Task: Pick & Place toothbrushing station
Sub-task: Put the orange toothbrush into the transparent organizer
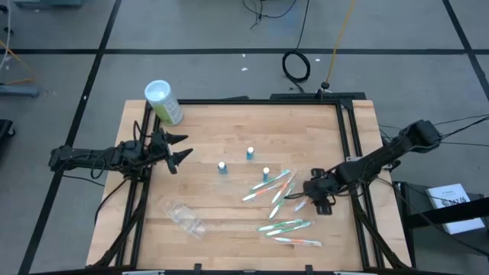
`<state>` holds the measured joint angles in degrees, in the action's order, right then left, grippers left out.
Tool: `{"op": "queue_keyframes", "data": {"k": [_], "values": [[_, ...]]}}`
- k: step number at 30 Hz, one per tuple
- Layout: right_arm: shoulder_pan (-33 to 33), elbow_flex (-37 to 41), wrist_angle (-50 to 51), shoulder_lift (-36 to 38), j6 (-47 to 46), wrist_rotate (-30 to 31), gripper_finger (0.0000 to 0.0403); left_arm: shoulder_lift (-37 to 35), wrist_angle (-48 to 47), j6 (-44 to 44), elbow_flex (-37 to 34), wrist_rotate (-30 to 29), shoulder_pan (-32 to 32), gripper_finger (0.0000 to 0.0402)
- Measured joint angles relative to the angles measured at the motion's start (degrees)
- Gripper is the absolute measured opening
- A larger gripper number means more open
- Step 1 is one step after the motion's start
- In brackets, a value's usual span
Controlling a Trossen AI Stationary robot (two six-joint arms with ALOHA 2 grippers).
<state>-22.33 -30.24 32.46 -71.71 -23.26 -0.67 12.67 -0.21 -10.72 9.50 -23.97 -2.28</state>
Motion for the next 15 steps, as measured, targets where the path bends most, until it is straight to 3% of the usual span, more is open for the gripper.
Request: {"op": "queue_keyframes", "data": {"k": [5, 10, 12, 15], "values": [[1.0, 0.1, 2.2, 0.9, -1.1, 11.0, 0.0208, 0.0, 0.0, 0.0, 0.0, 0.0, 0.0, 0.0308], [2.3, 0.6, -1.6, 2.7, 1.3, 31.0, 0.0207, 0.0, 0.0, 0.0, 0.0, 0.0, 0.0, 0.0308], [2.5, 0.4, -5.5, 4.5, 1.4, 32.2, 0.0208, 0.0, 0.0, 0.0, 0.0, 0.0, 0.0, 0.0308], [3.3, 0.4, -12.3, 6.1, 1.0, 27.7, 0.0207, 0.0, 0.1, 0.0, 0.0, 0.0, 0.0, 0.0308]]}}
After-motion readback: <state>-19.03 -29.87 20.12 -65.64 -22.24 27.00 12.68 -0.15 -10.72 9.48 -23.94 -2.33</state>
